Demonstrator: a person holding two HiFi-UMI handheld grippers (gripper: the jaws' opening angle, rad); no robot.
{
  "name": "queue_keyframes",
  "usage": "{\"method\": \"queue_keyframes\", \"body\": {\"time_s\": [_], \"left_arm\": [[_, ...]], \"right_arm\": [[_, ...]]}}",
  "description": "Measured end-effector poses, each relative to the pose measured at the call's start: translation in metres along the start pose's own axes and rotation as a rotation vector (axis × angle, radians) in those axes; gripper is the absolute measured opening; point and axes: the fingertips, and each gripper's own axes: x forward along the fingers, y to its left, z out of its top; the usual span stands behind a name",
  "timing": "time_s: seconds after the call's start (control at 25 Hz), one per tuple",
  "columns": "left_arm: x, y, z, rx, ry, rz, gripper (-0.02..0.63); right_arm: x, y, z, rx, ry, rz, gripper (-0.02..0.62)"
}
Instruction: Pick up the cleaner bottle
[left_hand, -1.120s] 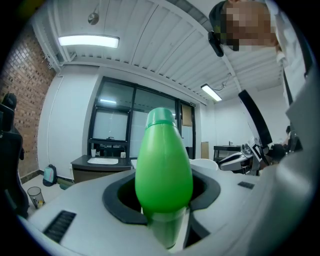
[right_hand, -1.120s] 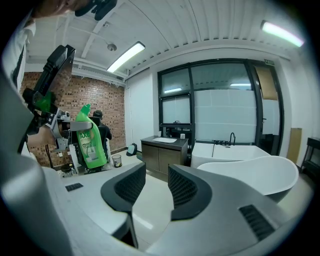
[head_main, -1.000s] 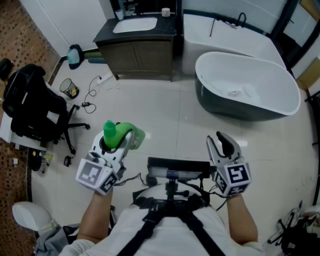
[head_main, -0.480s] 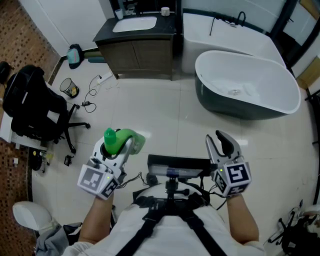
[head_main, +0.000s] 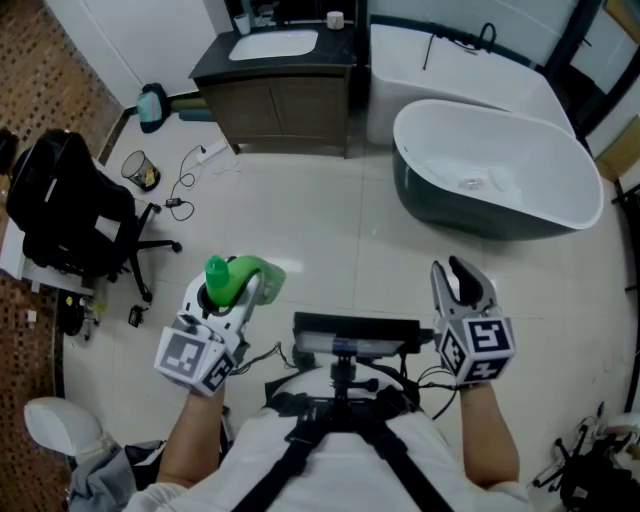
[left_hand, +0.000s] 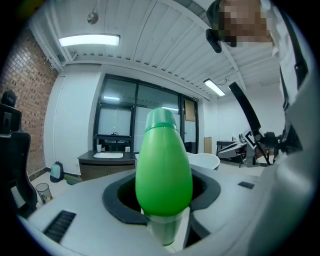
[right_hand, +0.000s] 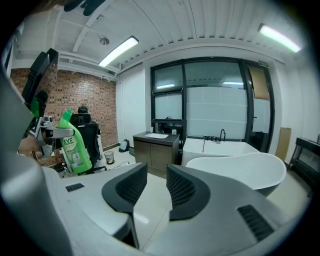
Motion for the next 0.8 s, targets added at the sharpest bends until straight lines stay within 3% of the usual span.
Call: {"method": "queue_keyframes", "body": {"time_s": [0.36,0.8], "left_arm": [[0.018,0.007,-0.008,0.001,0.043,-0.002,0.179],[0.038,0.005,-0.007,0.012,0.037,-0.036,0.179]], "right_arm": [[0.007,-0.009,-0.005,0.008,0.044,-0.029,0.130],[0.018,-0.011,0.004,-0.002,0.040,-0.034,0.130]]}}
